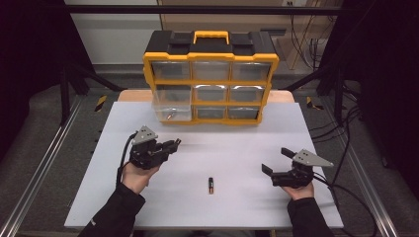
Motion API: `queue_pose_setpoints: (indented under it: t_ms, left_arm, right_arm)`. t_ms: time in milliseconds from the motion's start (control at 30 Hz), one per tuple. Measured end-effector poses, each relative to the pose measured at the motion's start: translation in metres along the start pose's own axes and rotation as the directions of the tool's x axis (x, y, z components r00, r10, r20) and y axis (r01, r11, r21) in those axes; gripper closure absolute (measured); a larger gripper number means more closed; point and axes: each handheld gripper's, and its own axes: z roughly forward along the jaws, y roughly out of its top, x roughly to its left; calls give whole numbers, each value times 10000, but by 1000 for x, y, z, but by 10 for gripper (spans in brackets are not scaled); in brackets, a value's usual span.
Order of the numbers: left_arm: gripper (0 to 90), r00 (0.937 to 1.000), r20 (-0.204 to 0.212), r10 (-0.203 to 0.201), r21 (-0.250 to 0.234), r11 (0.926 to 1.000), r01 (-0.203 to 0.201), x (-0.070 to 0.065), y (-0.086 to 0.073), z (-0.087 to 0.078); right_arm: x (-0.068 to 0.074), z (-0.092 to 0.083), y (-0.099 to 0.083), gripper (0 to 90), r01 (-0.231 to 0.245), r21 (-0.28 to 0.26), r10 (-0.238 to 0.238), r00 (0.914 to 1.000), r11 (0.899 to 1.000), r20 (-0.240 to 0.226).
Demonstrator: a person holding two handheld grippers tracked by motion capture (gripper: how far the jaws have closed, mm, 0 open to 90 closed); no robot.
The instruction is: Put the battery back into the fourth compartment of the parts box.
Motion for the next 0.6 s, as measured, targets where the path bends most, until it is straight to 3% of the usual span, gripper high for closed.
queue_pose_setpoints:
  t_ms: [167, 367, 600]
  left_arm:
    - [763, 10000, -71, 42, -347, 9994, -44, 9, 11, -5]
    - [762, 9998, -69, -190, -753, 9970, 185, 21, 28, -9]
    - [762, 9992, -339, -194, -1111, 9937, 155, 34, 52, -12]
  right_arm:
    - [0, 0, 0, 2, 26, -32, -26, 10000, 10000, 14]
    - [0, 0, 0, 2, 37, -10, -37, 10000, 10000, 3]
    - [0, 0, 0, 2, 40, -25, -40, 10000, 10000, 22]
